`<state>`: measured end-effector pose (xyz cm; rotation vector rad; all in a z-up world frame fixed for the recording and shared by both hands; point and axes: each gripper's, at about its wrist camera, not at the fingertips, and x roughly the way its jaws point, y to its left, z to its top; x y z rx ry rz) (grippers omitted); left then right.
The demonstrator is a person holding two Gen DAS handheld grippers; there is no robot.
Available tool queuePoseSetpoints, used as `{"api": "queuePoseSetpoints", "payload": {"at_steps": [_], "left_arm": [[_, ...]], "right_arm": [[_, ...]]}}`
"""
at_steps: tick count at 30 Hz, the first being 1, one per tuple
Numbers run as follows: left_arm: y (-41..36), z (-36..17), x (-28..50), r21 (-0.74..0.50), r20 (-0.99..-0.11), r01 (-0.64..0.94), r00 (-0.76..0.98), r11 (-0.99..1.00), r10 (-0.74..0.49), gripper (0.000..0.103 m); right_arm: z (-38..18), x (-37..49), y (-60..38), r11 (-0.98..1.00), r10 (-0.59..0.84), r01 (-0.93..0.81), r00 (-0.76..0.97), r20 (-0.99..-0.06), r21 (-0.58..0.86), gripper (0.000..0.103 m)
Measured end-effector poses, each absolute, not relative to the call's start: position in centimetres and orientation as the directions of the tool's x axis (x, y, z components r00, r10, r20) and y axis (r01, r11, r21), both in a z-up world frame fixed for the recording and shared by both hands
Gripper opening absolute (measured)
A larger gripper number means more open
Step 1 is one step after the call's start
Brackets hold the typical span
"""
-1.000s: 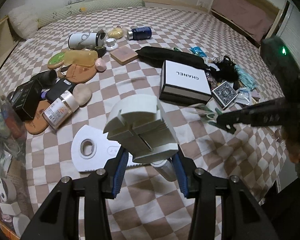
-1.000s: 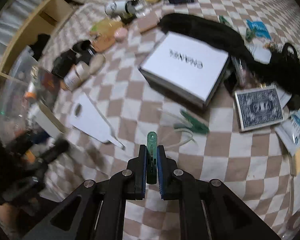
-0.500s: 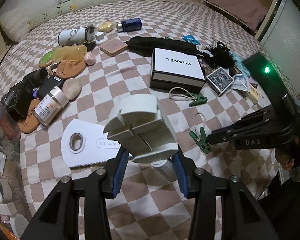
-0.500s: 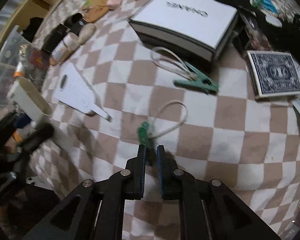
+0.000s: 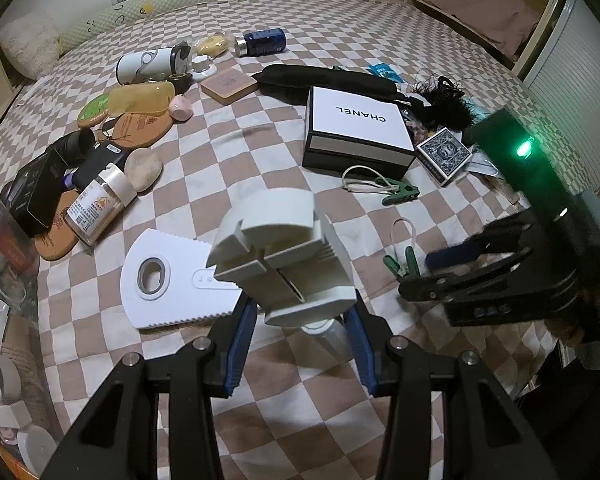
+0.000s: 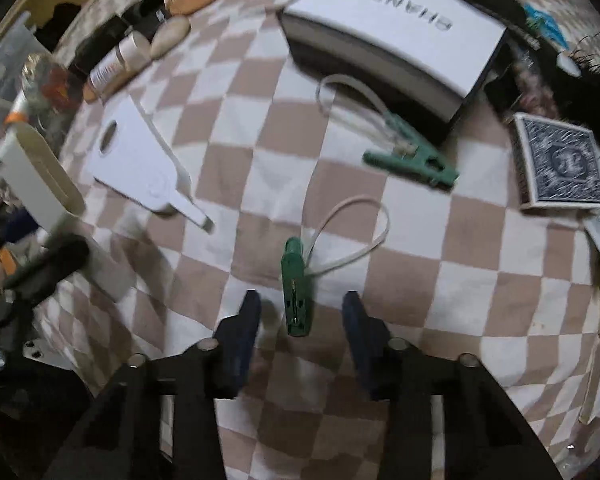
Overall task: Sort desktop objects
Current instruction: 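Grasp the green clip with white cord using the right gripper, then carry the green clip and white tool block up toward the clear bin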
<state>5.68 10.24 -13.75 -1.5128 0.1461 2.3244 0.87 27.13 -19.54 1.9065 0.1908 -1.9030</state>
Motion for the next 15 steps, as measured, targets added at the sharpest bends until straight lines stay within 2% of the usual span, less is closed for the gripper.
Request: {"api": "queuePoseSetpoints", "payload": {"at_steps": [2, 3, 15], "left_arm": [[10.2, -13.7, 5.7, -0.111, -0.901, -0.352, -0.359, -0.930, 0.244, 0.044], [10.1, -13.7, 5.7, -0.111, -0.901, -0.351, -0.360, -0.930, 0.244, 0.044], [9.0, -12.2, 5.1, -0.100, -0.881, -0.322, -0.411, -0.941, 0.234, 0.044]], "right_arm": [[-20.0, 1.0, 26.9, -0.893, -0.193, 0.405, 0.047, -0.980, 0.195, 0.023], [-19.7, 1.0, 26.8, -0.890, -0.195, 0.415, 0.027, -0.980, 0.189, 0.010], [-13.1, -0.9, 28.8, -0.890, -0.361, 0.347, -0.144, -0.921, 0.295, 0.011]]}}
